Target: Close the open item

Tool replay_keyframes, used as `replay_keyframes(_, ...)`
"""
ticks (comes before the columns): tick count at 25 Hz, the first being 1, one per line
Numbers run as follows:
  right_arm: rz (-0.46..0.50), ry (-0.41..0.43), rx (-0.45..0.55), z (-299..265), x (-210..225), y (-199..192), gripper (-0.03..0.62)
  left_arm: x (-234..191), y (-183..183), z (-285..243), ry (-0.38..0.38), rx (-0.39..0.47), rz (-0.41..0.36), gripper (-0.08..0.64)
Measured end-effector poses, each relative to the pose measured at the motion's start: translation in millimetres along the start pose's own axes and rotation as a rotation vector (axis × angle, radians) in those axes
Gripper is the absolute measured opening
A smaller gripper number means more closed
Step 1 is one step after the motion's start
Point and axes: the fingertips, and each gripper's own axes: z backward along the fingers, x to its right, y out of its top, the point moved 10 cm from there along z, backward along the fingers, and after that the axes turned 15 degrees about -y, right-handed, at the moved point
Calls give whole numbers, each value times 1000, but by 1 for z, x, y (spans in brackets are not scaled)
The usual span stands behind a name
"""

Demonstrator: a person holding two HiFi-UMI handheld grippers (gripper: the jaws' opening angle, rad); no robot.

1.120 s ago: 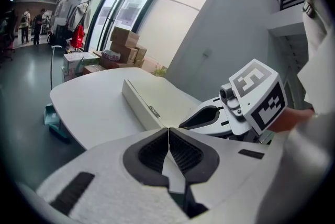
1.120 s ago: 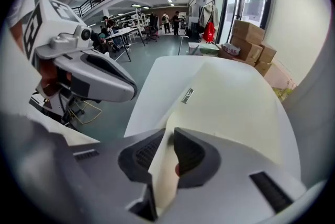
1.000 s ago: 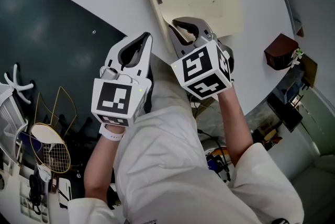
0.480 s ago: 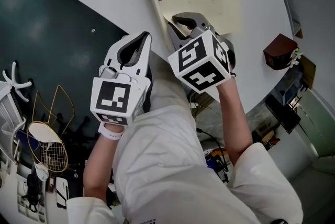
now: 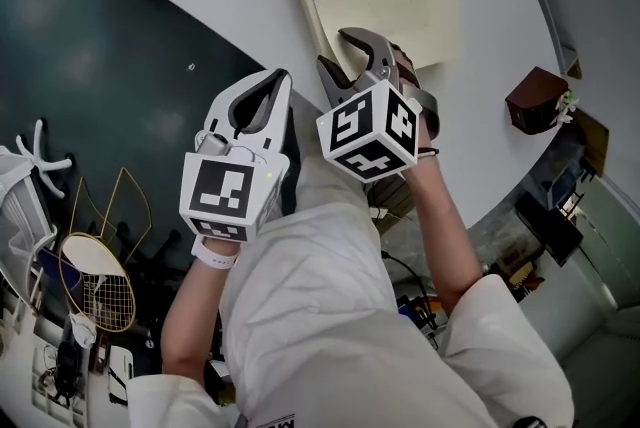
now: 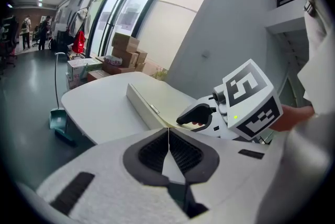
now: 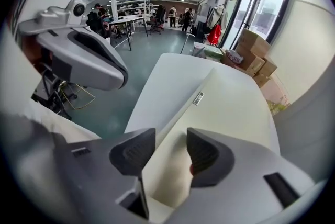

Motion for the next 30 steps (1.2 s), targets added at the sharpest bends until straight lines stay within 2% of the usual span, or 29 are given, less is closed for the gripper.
replay_keyframes(3, -22, -9, 5, 4, -2, 3, 212, 0, 4, 10, 11, 2, -13, 29)
replay_keyframes(7, -69, 10, 18, 13, 1, 6, 209, 4, 7, 20, 16, 11, -25, 29)
replay_keyframes(15, -117, -31, 69, 48, 7, 14, 202, 17, 23, 39, 20, 32, -47, 29)
replay_keyframes(16, -137, -46, 84, 54, 8, 15, 190, 18, 26, 41, 18, 36, -52, 29)
replay_keyframes(18, -180, -85, 115, 67, 12, 18, 95, 21, 30, 48, 17, 44, -59, 29)
replay_keyframes(19, -196, -101, 128, 73, 13, 19, 84, 22, 30, 52, 15, 49, -63, 29)
replay_keyframes(25, -282, -187, 198, 114, 19, 26, 57, 30, 42, 81, 9, 88, -70, 29)
replay_keyframes(30, -385, -208, 252, 149, 23, 34, 41, 42, 55, 105, 6, 131, -77, 29)
